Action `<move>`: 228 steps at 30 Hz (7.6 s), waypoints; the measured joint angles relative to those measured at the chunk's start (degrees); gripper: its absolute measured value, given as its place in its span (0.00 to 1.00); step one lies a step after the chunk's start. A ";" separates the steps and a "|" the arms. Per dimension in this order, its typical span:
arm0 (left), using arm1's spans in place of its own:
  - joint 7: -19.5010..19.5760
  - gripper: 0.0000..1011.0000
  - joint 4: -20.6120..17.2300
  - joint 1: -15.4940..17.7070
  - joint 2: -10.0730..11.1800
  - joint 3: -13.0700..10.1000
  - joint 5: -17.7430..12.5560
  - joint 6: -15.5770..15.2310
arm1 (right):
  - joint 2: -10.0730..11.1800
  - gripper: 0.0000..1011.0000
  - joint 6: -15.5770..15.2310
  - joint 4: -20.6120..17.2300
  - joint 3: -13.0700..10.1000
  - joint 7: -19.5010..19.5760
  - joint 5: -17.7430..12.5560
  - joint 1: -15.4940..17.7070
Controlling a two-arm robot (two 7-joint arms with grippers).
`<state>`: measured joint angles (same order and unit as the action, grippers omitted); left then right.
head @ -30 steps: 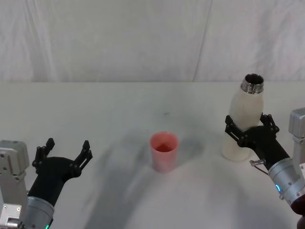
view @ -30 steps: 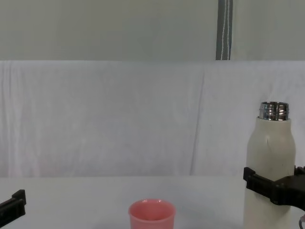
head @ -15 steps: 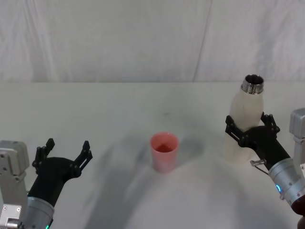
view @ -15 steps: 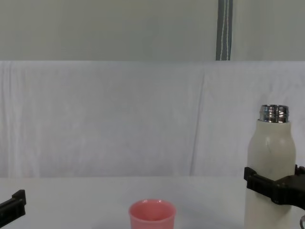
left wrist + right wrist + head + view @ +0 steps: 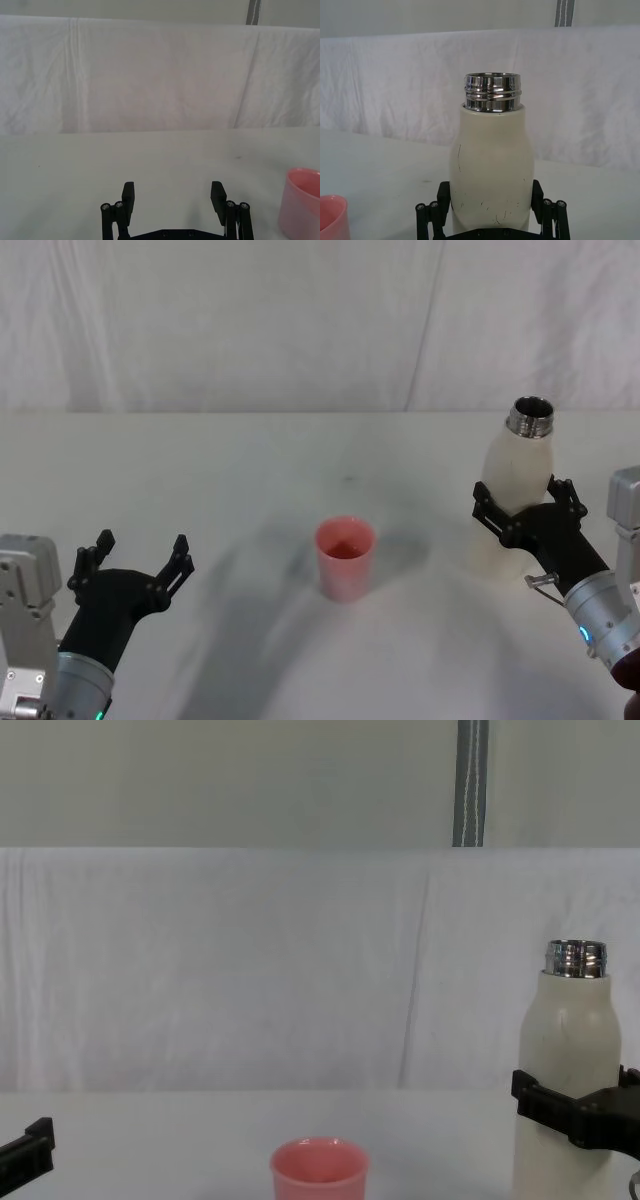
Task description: Grasp the thermos with one hand and pour water into the cup lid.
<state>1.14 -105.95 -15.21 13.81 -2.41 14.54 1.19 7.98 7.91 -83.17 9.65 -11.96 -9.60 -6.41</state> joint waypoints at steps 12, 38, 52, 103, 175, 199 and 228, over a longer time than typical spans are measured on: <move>0.00 0.99 0.00 0.00 0.00 0.00 0.00 0.00 | 0.00 0.99 -0.05 0.00 0.00 0.00 0.00 0.00; 0.00 0.99 0.00 0.00 0.00 0.00 0.00 0.00 | 0.00 0.99 -0.07 0.00 0.00 0.00 0.00 0.00; 0.00 0.99 0.00 0.00 0.00 0.00 0.00 0.00 | 0.00 0.99 -0.05 0.00 0.01 -0.07 -0.07 0.01; 0.00 0.99 0.00 0.00 0.00 0.00 0.00 0.00 | 2.32 0.99 -1.87 -5.61 -0.21 -0.03 0.54 4.01; 0.00 0.99 0.00 0.00 0.00 0.00 0.00 0.00 | 2.45 0.99 0.08 -9.52 5.65 -2.14 2.41 13.76; 0.00 0.99 0.00 0.00 0.00 0.00 0.00 0.00 | 2.57 0.99 -0.05 -9.50 5.73 -2.07 2.28 13.79; 0.00 0.99 0.00 0.00 0.00 0.00 0.00 0.00 | 2.57 0.99 -0.04 -9.50 5.73 -2.04 2.29 13.78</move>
